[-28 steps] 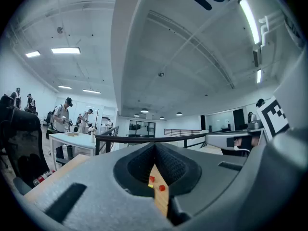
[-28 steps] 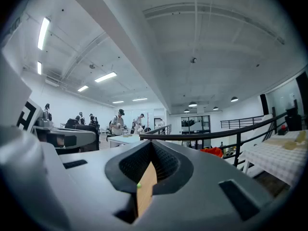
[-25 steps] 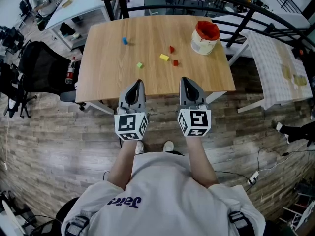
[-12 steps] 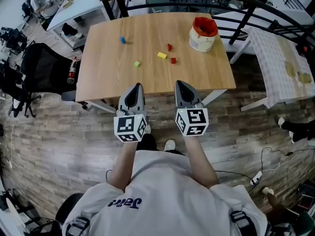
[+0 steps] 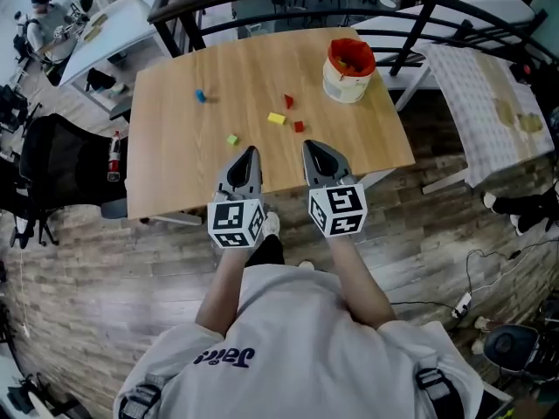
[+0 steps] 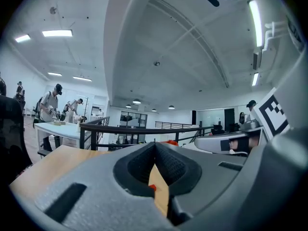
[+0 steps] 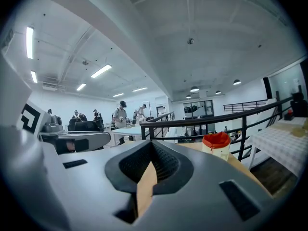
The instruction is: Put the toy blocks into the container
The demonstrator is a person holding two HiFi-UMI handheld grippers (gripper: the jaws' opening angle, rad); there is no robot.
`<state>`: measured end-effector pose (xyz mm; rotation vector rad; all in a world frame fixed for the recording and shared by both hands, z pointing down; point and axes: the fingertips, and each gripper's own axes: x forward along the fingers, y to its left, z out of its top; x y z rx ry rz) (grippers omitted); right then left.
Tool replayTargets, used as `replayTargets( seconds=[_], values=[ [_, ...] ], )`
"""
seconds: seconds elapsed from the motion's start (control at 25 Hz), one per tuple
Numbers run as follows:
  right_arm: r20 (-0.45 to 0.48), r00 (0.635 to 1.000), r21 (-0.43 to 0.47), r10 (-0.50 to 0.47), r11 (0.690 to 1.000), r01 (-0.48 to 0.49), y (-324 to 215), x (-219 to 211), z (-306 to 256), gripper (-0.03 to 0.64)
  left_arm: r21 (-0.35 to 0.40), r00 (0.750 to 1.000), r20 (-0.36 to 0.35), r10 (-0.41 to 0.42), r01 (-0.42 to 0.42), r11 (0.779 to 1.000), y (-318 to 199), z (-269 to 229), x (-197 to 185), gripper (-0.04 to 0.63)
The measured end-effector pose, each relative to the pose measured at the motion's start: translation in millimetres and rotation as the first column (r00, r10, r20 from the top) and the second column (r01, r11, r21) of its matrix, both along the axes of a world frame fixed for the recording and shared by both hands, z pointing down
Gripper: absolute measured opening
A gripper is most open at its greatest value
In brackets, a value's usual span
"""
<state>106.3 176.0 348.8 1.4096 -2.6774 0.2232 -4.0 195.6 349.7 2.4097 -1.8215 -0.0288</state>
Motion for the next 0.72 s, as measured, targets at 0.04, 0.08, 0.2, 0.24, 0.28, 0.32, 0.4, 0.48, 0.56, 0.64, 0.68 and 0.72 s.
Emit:
replayTargets(
  seconds=[0.04,0.08,0.2,0.24,0.28,0.32,0.4,0.48,0.56,0.64,0.68,0.72],
  values=[
    [-0.005,1.000,0.011,0.004,1.000,-0.004,-11,-5,-5,0.011,0.006,1.000,-0.003,0.012,-0.012,1.000,-13,-3,-4,0.006],
    [-0.008,1.000,0.021,0.005,1.000,-0.005,-22,-11,-10,0.011,0.011,1.000,-0.004,0.022,-0.022,1.000,-26,-6,-9,0.006],
    [-0.025,1.000,0.039,0.015,0.999,-0.014,-59,-28,-17,0.011,0.027,0.999,-0.014,0.049,-0.048,0.998,-66,-14,-26,0.006],
    [-0.034,0.999,0.040,0.021,0.999,-0.020,-72,-33,-17,0.011,0.030,0.998,-0.020,0.059,-0.058,0.998,-80,-15,-31,0.006],
    [-0.042,0.999,0.038,0.026,0.999,-0.025,-84,-37,-17,0.011,0.031,0.997,-0.024,0.070,-0.069,0.997,-92,-16,-35,0.006],
    [-0.051,0.998,0.033,0.029,0.999,-0.027,-94,-42,-15,0.011,0.029,0.996,-0.027,0.083,-0.082,0.996,-104,-15,-39,0.006],
    [-0.073,0.997,0.018,0.020,1.000,-0.019,-111,-52,-10,0.011,0.016,0.993,-0.032,0.115,-0.115,0.993,-123,-9,-45,0.006],
    [-0.101,0.995,-0.004,-0.010,1.000,0.010,-125,-60,-2,0.011,-0.005,0.986,-0.032,0.161,-0.161,0.987,-138,-1,-46,0.006],
    [-0.132,0.990,-0.035,-0.049,0.998,0.045,-134,-62,9,0.011,-0.025,0.977,-0.023,0.212,-0.213,0.977,-148,9,-44,0.006],
    [-0.179,0.980,-0.059,-0.088,0.995,0.079,-146,-60,20,0.011,-0.039,0.968,-0.024,0.251,-0.252,0.967,-160,20,-42,0.006],
    [-0.216,0.970,-0.071,-0.112,0.993,0.099,-153,-58,26,0.011,-0.044,0.963,-0.028,0.268,-0.269,0.962,-167,24,-40,0.006],
    [-0.256,0.957,-0.085,-0.139,0.989,0.121,-158,-56,33,0.011,-0.049,0.958,-0.032,0.286,-0.287,0.957,-174,29,-38,0.006]
  ],
)
